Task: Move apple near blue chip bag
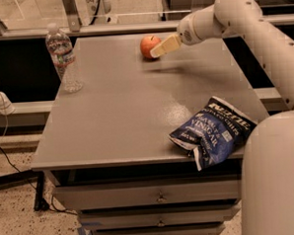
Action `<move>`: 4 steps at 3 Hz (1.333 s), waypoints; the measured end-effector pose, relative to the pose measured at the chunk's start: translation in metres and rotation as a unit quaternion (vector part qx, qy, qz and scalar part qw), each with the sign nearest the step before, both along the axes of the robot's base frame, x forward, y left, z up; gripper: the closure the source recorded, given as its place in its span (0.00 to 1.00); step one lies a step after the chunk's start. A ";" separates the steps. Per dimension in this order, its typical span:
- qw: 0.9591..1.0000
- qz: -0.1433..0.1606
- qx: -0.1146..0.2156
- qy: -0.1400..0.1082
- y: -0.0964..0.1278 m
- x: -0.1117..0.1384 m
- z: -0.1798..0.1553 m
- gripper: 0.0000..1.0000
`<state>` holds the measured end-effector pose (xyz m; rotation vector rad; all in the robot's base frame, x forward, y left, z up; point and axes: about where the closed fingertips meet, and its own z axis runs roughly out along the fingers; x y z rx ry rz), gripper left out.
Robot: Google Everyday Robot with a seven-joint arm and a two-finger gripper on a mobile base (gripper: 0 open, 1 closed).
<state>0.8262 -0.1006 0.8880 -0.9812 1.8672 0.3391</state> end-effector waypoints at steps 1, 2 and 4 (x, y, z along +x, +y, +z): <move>1.000 0.017 0.008 0.016 0.016 0.011 -0.018 0.00; 0.999 0.032 0.014 0.019 0.031 0.024 -0.027 0.00; 0.999 0.044 0.014 0.019 0.038 0.033 -0.026 0.41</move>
Offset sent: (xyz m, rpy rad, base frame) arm 0.0485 0.0394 -0.0255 0.0422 0.0305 0.0950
